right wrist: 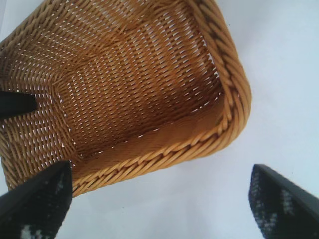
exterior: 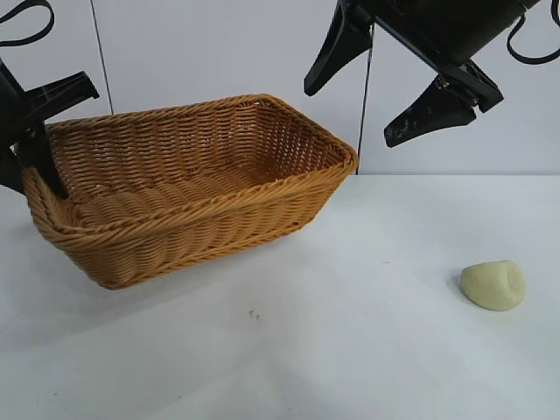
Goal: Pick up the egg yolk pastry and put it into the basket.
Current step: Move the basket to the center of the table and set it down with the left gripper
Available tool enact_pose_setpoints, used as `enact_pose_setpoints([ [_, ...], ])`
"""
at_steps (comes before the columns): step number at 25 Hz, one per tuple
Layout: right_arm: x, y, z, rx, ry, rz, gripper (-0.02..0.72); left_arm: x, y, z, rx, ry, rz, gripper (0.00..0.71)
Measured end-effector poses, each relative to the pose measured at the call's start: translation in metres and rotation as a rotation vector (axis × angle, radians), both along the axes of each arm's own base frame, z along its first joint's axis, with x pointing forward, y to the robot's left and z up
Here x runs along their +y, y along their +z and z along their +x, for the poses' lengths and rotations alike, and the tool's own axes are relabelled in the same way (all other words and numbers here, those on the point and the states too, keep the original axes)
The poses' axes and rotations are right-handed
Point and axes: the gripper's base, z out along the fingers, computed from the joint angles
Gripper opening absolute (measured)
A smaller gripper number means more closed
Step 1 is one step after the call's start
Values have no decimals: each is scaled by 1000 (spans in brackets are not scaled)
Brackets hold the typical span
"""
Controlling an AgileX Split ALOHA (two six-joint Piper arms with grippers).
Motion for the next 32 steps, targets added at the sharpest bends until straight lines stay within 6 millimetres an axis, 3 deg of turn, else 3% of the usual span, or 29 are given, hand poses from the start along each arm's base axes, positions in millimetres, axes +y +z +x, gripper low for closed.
enact_pose_setpoints([
  [7, 0, 0, 0, 3, 2, 0, 686, -8, -18, 24, 87, -225, 35, 85],
  [13, 0, 0, 0, 3, 2, 0, 686, -24, -10, 44, 90, -413, -3, 85],
  [20, 0, 0, 0, 3, 3, 0, 686, -50, -24, 51, 104, -485, -12, 84],
  [32, 0, 0, 0, 4, 2, 0, 686, -52, -72, 67, 145, -499, 0, 84],
])
